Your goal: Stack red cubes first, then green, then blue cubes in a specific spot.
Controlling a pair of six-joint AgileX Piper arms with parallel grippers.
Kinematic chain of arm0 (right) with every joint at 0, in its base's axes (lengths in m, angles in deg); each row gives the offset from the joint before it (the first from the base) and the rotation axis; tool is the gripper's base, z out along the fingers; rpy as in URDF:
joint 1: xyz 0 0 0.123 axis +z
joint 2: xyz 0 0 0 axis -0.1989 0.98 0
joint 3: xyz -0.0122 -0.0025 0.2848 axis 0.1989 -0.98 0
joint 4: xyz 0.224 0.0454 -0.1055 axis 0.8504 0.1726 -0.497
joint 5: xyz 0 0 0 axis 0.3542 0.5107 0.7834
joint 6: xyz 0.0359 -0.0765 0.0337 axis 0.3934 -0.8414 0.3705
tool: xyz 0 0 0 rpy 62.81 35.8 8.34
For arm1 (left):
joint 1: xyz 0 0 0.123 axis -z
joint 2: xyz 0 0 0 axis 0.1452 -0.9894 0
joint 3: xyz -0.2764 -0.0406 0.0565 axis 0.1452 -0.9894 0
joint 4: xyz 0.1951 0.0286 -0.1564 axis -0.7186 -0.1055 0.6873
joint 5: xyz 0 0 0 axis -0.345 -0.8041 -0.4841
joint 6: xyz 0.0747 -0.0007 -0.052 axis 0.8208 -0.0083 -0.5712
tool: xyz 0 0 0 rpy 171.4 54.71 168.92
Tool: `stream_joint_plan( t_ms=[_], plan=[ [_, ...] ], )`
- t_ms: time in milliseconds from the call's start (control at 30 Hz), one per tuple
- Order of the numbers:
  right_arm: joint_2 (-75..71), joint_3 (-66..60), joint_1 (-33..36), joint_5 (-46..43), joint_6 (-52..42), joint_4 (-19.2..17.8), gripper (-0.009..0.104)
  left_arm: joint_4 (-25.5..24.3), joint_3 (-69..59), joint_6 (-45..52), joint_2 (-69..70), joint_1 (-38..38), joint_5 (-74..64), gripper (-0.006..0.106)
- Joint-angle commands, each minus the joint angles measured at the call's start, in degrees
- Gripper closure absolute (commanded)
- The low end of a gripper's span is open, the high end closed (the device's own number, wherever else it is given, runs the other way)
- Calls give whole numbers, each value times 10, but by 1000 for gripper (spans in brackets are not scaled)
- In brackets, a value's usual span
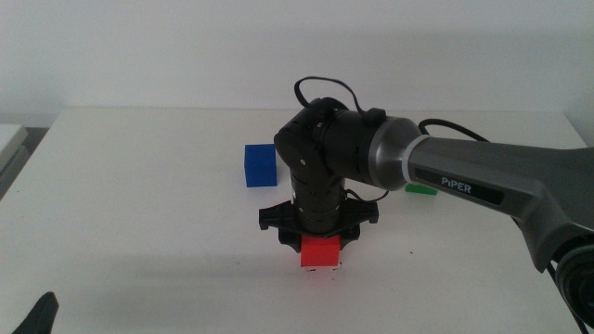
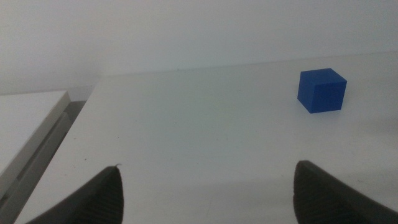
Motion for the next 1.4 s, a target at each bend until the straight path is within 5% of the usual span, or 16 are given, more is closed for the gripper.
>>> stream_joint_plan(
  t_ms=[0, 867, 900, 1033, 1133, 1367],
  plan=[
    [1, 4, 1, -2, 2, -14, 77, 0, 0, -2, 2, 2, 8, 7],
    [24, 3, 1, 11, 28, -32, 77, 0, 0, -2, 2, 2, 8, 7],
    [24, 3, 1, 9, 26, -32, 41, 0, 0, -2, 2, 2, 8, 7],
    [18, 3, 1, 2, 26, -43, 15, 0, 0, -2, 2, 2, 8, 7],
    [-32, 3, 9, 8, 3, -43, 5, 0, 0, -2, 2, 2, 8, 7],
    [-176, 3, -45, 39, -89, -68, 5, 0, 0, -2, 2, 2, 9, 7]
  ],
)
